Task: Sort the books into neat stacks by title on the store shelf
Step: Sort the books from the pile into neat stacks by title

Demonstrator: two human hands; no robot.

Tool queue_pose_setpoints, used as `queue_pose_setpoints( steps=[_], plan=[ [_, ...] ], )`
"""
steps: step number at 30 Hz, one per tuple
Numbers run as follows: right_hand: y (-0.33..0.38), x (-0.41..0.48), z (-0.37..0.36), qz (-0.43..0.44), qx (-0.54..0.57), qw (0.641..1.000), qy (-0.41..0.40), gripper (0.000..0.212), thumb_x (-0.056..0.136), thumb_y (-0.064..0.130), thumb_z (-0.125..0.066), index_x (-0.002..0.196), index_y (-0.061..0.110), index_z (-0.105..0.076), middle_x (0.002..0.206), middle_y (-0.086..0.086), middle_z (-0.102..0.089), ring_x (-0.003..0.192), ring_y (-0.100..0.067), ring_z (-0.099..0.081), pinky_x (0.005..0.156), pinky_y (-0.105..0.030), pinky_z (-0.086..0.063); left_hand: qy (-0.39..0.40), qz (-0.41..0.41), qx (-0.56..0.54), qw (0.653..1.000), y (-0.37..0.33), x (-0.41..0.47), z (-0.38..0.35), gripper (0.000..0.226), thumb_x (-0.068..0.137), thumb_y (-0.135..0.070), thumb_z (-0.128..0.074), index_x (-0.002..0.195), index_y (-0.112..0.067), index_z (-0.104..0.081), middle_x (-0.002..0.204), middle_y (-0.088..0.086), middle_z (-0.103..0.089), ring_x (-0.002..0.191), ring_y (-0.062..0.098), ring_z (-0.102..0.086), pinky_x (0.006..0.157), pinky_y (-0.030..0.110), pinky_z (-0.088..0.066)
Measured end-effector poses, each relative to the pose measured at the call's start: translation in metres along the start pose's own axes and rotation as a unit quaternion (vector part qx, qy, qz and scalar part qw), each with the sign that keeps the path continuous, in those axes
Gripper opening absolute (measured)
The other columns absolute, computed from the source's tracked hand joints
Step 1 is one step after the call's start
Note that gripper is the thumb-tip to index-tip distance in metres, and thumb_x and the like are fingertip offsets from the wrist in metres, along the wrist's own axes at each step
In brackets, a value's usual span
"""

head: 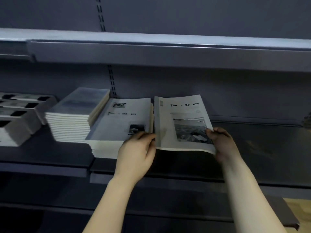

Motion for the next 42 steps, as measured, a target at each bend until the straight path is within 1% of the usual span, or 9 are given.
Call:
queue_pose_setpoints(
  steps=[3,9,15,20,22,28,32,38,42],
  plan=[
    [-0.005,-0.009,-0.032,-0.013,0.010,1.000,-0.001,0.004,0.092,0.006,-0.060,0.094,0.009,-0.060,0.088,-0.009,-0.065,0.079,-0.024,-0.063,0.069,-0.032,-0.051,-0.016,0.011,-0.011,1.000,0.025,-0.003,0.027,0.033,0.087,-0.029,-0.048,0.113,-0.021,-0.066,0.108,-0.003,-0.065,0.097,0.016,-0.060,0.079,0.034,-0.052],
    [-0.003,-0.026,-0.090,0.008,-0.009,1.000,0.003,0.004,0.093,0.008,-0.061,0.095,0.011,-0.060,0.087,-0.005,-0.067,0.078,-0.019,-0.064,0.068,-0.030,-0.051,-0.028,0.035,0.060,0.997,0.078,-0.014,0.058,0.027,0.086,-0.023,-0.059,0.111,-0.018,-0.067,0.103,-0.001,-0.066,0.094,0.023,-0.061,0.076,0.042,-0.052],
    [-0.012,-0.037,-0.143,0.019,-0.085,0.995,0.040,0.022,0.090,0.018,-0.065,0.110,0.007,-0.065,0.101,-0.010,-0.072,0.096,-0.028,-0.068,0.093,-0.047,-0.053,-0.035,0.047,0.075,0.995,0.113,-0.019,0.081,0.029,0.084,-0.023,-0.058,0.111,-0.018,-0.067,0.106,-0.001,-0.065,0.095,0.023,-0.059,0.079,0.043,-0.050],
    [-0.012,-0.046,-0.167,0.044,-0.106,0.993,0.033,0.008,0.093,0.015,-0.060,0.093,0.015,-0.068,0.093,-0.006,-0.072,0.090,-0.024,-0.068,0.086,-0.040,-0.055,-0.033,0.047,0.085,0.995,0.138,-0.021,0.094,0.027,0.083,-0.021,-0.062,0.109,-0.018,-0.066,0.106,-0.001,-0.064,0.095,0.023,-0.059,0.078,0.043,-0.050],
    [-0.009,-0.048,-0.174,0.062,-0.110,0.992,0.023,0.012,0.092,0.013,-0.060,0.085,0.020,-0.067,0.089,-0.003,-0.071,0.086,-0.022,-0.068,0.080,-0.036,-0.055,-0.030,0.048,0.089,0.994,0.147,-0.021,0.098,0.026,0.083,-0.021,-0.061,0.109,-0.018,-0.066,0.105,-0.001,-0.064,0.094,0.024,-0.059,0.078,0.042,-0.050],
    [-0.009,-0.050,-0.185,0.071,-0.142,0.987,0.018,0.019,0.091,0.003,-0.054,0.102,0.004,-0.069,0.093,-0.009,-0.070,0.083,-0.021,-0.065,0.071,-0.024,-0.049,-0.019,0.046,0.092,0.995,0.166,-0.021,0.101,0.029,0.084,-0.020,-0.062,0.113,-0.017,-0.066,0.106,0.000,-0.065,0.095,0.025,-0.059,0.077,0.040,-0.050],
    [-0.010,-0.050,-0.190,0.101,-0.192,0.976,0.034,0.023,0.087,0.005,-0.061,0.106,0.012,-0.073,0.084,0.008,-0.069,0.086,-0.012,-0.065,0.068,-0.023,-0.046,-0.017,0.042,0.087,0.995,0.173,-0.020,0.101,0.030,0.084,-0.019,-0.063,0.113,-0.016,-0.066,0.105,0.001,-0.065,0.093,0.026,-0.060,0.074,0.038,-0.049],
    [-0.009,-0.048,-0.186,0.125,-0.212,0.969,-0.002,0.023,0.084,0.012,-0.068,0.106,0.017,-0.074,0.083,0.008,-0.069,0.084,-0.011,-0.065,0.076,-0.024,-0.044,0.000,0.055,0.080,0.995,0.181,-0.016,0.097,0.033,0.087,-0.021,-0.059,0.119,-0.018,-0.062,0.111,0.000,-0.063,0.099,0.025,-0.058,0.078,0.033,-0.044],
    [-0.011,-0.047,-0.187,0.130,-0.226,0.965,-0.011,0.023,0.084,0.016,-0.070,0.107,0.017,-0.074,0.086,0.005,-0.070,0.082,-0.007,-0.063,0.072,-0.021,-0.044,0.011,0.074,0.055,0.996,0.188,-0.013,0.091,0.034,0.090,-0.019,-0.052,0.123,-0.019,-0.060,0.114,0.001,-0.063,0.099,0.023,-0.058,0.076,0.029,-0.041]
  ],
)
Point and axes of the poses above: each hand's wrist, its own x-axis towards the middle knuckle, its own z-axis out of the back of the hand, y = z × x, the point moved 8 cm from there along x, towards the middle knuckle
